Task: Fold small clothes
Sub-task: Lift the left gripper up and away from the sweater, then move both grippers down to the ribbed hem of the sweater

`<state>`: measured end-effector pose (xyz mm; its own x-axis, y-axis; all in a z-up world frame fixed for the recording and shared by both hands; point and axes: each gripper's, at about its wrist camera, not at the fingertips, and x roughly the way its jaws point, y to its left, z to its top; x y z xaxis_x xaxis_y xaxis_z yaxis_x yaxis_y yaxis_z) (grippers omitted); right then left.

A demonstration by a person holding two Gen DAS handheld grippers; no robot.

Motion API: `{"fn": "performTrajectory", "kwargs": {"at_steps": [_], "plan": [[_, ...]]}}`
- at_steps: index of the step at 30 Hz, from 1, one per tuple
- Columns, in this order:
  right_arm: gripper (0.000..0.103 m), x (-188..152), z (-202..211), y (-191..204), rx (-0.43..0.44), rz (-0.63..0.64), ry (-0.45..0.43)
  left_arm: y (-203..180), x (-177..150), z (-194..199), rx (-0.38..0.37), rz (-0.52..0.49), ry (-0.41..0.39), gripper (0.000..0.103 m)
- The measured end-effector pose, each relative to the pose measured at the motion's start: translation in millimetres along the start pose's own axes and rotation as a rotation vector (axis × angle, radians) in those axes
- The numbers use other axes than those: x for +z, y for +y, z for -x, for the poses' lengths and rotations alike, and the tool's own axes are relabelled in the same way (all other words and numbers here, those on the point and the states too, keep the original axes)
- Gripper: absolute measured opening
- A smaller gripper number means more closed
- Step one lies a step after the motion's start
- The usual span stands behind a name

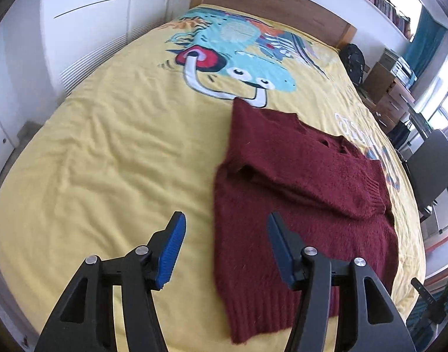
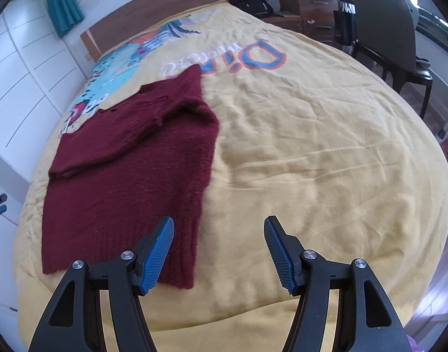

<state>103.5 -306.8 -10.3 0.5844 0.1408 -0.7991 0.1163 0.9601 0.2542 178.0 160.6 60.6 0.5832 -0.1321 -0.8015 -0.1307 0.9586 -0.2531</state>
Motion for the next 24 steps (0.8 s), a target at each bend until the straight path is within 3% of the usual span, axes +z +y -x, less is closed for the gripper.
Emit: {"fn": "performTrajectory", "kwargs": {"at_steps": [3,7,16,24], "plan": [[0.066,-2.9,6.9,4.9,0.005,0.011,-0.006,7.9,-13.6,3.3,0.000,0.010,0.015,0.052],[0.066,-6.5,13.3,10.9,0.003,0.021,-0.007,14.3,-39.1,-1.3,-0.001,0.028,0.052,0.066],[0.066,-14.0,12.5,21.6,-0.004,0.045,0.019,25.6,-85.5,-26.5,-0.028,0.079,0.155,0.066],[0.066,-16.9,-11.5,27.4,0.019,0.045,0.076,26.9,-102.4,-45.5,-0.069,0.121,0.221,0.066]]}}
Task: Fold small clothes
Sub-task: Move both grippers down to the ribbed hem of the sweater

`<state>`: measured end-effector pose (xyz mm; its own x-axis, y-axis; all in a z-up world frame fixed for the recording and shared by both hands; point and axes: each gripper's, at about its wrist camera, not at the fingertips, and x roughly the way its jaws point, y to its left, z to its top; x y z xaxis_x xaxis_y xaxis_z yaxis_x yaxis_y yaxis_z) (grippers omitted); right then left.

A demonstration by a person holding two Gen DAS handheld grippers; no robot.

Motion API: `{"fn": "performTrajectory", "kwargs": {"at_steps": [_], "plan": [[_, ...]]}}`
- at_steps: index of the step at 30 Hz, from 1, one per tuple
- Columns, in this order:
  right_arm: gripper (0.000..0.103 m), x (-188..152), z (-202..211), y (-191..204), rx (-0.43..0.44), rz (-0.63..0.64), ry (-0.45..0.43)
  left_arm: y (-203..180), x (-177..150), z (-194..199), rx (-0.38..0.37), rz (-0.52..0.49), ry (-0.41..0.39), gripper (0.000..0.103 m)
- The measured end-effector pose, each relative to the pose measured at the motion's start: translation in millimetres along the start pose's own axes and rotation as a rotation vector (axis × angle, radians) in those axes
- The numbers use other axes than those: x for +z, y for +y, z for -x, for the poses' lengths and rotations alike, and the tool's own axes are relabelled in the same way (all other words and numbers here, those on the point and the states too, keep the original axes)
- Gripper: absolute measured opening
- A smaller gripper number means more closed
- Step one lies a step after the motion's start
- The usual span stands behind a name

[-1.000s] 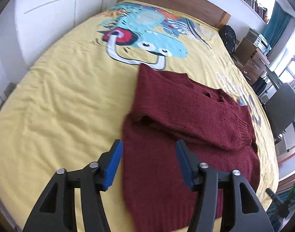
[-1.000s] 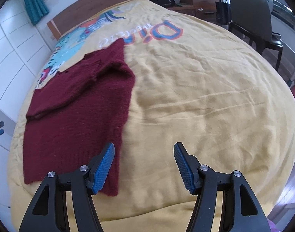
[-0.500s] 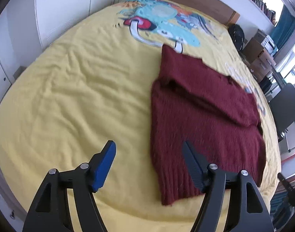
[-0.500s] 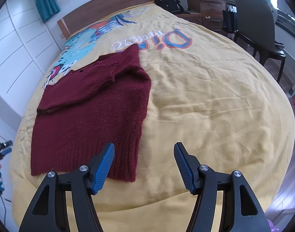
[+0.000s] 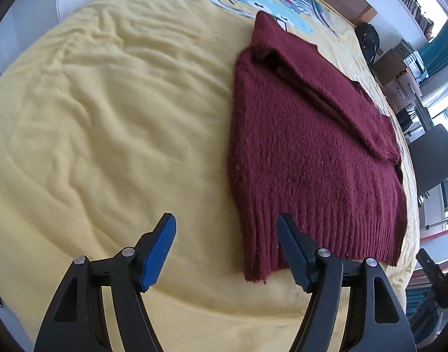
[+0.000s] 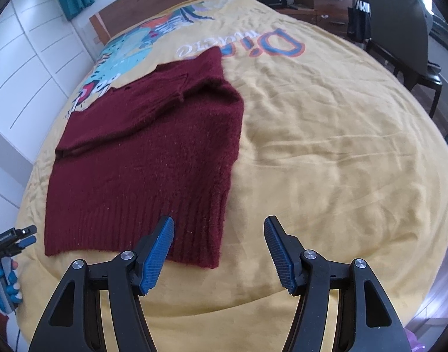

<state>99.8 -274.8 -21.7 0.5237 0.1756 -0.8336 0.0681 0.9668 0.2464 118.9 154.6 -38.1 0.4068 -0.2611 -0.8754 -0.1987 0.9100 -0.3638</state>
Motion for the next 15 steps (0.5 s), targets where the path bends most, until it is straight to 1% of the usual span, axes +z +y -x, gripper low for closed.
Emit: {"fn": "performTrajectory", "kwargs": {"at_steps": [7,15], "plan": [[0.066,-1.3,-28.1,5.2,0.023,0.002,0.062,-3.1,-2.7,-13.5,-0.022,0.002,0.035,0.066],[0.066,0.6,-52.1,1.4,0.040,-0.002,0.113,-4.6,-6.6,-30.0,-0.020,0.000,0.070,0.066]]}}
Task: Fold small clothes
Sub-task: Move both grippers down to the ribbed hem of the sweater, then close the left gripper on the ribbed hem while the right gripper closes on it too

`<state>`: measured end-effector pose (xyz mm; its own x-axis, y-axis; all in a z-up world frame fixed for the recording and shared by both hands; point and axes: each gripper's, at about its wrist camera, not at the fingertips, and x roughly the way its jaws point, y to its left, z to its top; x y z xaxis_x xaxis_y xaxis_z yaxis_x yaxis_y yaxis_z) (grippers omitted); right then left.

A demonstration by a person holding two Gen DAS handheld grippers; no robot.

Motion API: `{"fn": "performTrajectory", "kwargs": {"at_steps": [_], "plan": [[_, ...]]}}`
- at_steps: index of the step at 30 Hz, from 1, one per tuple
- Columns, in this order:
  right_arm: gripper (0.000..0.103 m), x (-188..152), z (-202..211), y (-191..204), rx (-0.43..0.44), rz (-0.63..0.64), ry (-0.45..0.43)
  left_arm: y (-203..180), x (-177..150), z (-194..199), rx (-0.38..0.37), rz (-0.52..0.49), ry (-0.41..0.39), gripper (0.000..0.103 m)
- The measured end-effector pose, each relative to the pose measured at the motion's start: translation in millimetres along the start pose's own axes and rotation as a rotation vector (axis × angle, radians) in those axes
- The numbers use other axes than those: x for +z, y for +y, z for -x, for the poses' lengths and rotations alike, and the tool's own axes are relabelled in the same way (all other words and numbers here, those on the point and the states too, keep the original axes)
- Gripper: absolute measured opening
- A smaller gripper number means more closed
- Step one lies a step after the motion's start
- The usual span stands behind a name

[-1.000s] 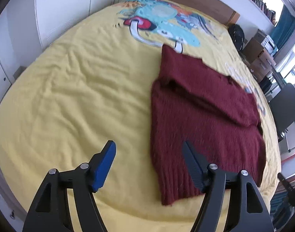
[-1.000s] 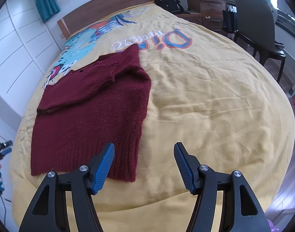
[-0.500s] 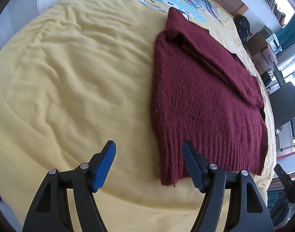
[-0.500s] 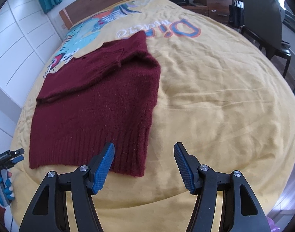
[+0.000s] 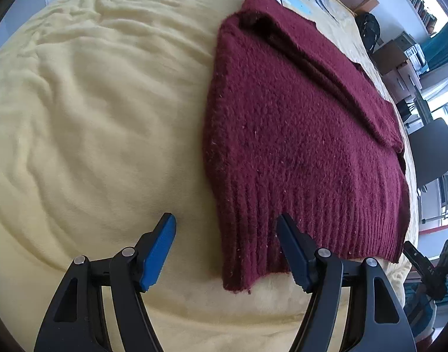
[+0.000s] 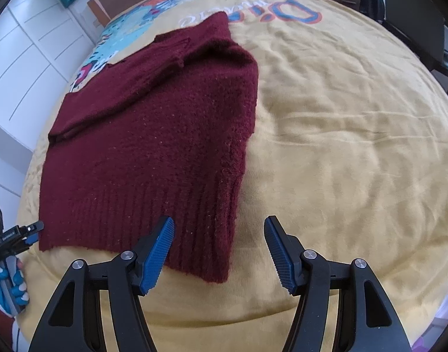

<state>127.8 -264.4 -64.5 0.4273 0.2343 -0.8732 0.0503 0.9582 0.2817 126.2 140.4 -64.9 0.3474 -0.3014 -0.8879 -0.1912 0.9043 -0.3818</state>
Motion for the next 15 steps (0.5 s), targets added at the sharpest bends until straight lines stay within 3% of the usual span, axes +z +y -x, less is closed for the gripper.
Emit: {"fn": "performTrajectory", "kwargs": {"at_steps": [15], "plan": [[0.065,5.4,-27.5,-4.4,0.078,0.008,0.060,-6.1,-9.1,-11.7,-0.075,-0.062,0.037,0.065]]}}
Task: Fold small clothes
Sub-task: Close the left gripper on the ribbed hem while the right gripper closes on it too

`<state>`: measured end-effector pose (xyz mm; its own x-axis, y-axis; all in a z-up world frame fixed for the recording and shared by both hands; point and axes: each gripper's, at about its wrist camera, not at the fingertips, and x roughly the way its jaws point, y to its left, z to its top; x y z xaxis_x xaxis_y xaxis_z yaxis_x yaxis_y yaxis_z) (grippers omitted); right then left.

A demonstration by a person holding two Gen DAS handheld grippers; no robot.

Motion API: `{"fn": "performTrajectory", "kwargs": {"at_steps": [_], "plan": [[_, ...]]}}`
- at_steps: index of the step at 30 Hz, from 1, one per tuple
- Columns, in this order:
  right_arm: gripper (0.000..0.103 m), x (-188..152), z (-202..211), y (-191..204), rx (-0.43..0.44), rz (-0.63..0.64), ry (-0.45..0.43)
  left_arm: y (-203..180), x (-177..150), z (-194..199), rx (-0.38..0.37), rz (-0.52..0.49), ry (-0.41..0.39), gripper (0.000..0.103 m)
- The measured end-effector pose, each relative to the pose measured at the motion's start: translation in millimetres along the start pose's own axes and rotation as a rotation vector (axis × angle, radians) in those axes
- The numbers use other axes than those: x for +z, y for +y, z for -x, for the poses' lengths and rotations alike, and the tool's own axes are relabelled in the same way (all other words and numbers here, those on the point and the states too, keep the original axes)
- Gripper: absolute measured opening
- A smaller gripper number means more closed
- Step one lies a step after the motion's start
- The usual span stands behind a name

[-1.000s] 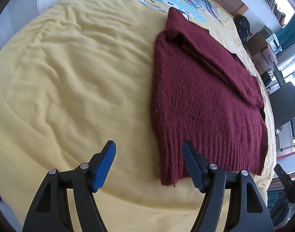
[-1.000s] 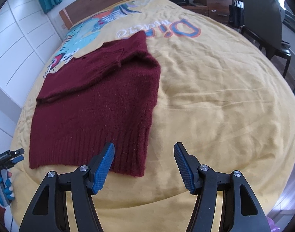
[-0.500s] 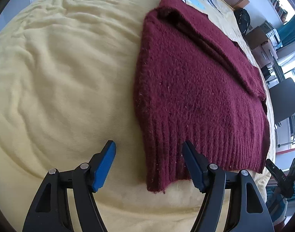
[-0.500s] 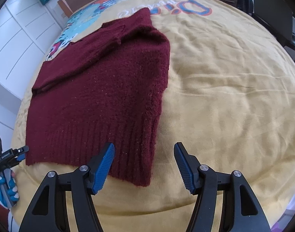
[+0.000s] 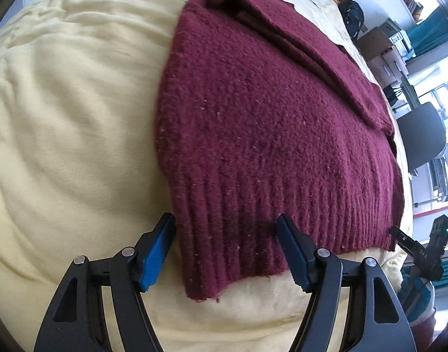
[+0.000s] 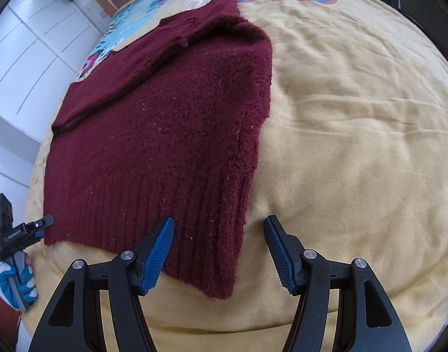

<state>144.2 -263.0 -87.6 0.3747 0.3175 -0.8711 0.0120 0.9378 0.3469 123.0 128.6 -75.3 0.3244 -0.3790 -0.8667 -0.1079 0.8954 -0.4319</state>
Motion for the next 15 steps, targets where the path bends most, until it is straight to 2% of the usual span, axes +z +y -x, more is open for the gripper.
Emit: {"fn": "performTrajectory", "kwargs": {"at_steps": [6,10,13,15], "plan": [[0.050,3.6,-9.7,6.4,0.039,0.020,0.022,-1.9,-0.4,-1.0,-0.024,-0.006,0.004,0.063],[0.047,3.5,-12.3,5.7,0.054,0.013,0.027,-4.5,3.3,-4.1,-0.040,0.002,0.004,0.058],[0.041,2.0,-12.7,5.2,0.072,0.010,0.029,-2.4,2.5,-2.6,-0.052,0.005,0.005,0.056],[0.039,1.4,-13.4,6.3,0.073,0.016,0.032,-3.1,1.4,-2.1,-0.059,0.000,0.009,0.051]]}}
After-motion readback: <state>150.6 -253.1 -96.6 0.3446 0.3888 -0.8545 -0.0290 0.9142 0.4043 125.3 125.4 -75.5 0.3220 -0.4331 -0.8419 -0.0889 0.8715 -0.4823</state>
